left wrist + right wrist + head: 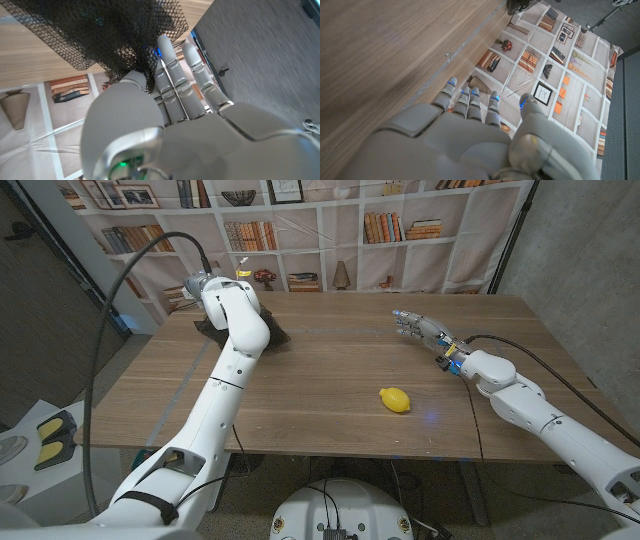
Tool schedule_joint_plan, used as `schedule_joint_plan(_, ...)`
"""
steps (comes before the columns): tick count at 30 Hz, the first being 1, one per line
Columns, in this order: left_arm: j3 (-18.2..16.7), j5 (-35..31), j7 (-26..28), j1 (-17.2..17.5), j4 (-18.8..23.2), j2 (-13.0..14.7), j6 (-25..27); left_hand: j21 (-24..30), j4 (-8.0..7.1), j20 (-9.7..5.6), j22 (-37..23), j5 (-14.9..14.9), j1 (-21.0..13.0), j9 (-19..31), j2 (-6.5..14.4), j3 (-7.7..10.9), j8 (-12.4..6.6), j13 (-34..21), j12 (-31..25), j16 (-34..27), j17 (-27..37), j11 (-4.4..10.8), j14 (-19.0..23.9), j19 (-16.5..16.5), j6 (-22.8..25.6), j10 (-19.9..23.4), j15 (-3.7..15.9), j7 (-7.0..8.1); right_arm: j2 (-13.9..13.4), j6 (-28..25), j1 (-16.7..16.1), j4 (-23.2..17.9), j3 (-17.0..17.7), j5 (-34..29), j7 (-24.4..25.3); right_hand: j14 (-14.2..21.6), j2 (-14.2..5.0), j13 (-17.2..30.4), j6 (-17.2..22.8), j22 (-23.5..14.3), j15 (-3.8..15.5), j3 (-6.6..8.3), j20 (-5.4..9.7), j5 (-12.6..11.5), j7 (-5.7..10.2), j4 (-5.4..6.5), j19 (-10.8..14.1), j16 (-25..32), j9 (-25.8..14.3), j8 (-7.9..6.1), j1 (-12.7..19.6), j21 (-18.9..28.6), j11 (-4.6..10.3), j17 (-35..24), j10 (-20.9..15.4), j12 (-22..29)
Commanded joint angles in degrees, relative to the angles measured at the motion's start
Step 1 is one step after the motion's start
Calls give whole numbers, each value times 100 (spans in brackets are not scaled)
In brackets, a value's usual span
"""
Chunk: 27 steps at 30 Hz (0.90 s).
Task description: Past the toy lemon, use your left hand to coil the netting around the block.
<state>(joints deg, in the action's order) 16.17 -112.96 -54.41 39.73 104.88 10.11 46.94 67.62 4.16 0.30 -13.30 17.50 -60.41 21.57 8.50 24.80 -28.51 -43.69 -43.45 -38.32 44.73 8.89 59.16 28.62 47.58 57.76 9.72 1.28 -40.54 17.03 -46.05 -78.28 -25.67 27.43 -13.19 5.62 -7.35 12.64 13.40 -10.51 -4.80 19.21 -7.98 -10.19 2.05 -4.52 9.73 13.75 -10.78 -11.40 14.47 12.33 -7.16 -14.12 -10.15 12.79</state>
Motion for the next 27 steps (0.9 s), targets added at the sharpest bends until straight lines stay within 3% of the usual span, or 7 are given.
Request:
schedule_joint_plan(1,328,388,469,-861,-1298,431,395,51,-15,8,15,51,-40,313,3,40,13,15,11,2,48,175,30,4,410,-161,297,-349,74,-189,95,29,-60,-59,139,23,-43,28,16,-12,-1,-6,32,-10,4,-28,-1,12,-32,11,16,-13,3,-17,-30,-23)
schedule_joint_plan(12,1047,2019,2514,-1495,-2575,811,1203,97,-14,19,68,67,-56,287,5,87,61,69,70,8,140,186,89,-41,453,-118,308,-362,151,-438,203,3,-138,-147,313,20,-38,29,16,-12,-2,-11,18,-9,-3,-29,-4,10,-32,11,12,-14,-12,-17,-32,-22)
schedule_joint_plan(19,1565,3549,4029,-1942,-3370,951,1462,174,21,-27,105,46,-94,242,-1,126,108,190,141,3,209,167,178,49,499,-33,322,-371,191,-657,270,-47,-208,-211,425,8,-36,30,6,-12,-4,-13,12,-9,1,-30,-8,4,-32,14,11,-16,-8,-16,-32,-21)
schedule_joint_plan(22,1808,4185,4679,-2132,-3709,998,1473,238,81,-87,125,-6,-133,187,-40,147,135,351,224,-2,252,193,254,116,602,67,328,-408,208,-729,287,-69,-224,-230,479,5,-31,31,6,-12,-6,-16,11,-9,4,-31,-12,2,-32,14,9,-17,-14,-16,-28,-22)
schedule_joint_plan(27,2210,5169,5674,-2536,-4504,935,1530,426,337,-224,180,-343,-293,-71,-104,235,344,906,600,313,-52,185,384,199,774,244,335,-419,209,-881,304,-135,-253,-258,557,-1,-26,31,4,-12,-9,-21,12,-8,4,-31,-16,-1,-32,14,4,-19,-15,-16,-18,-26)
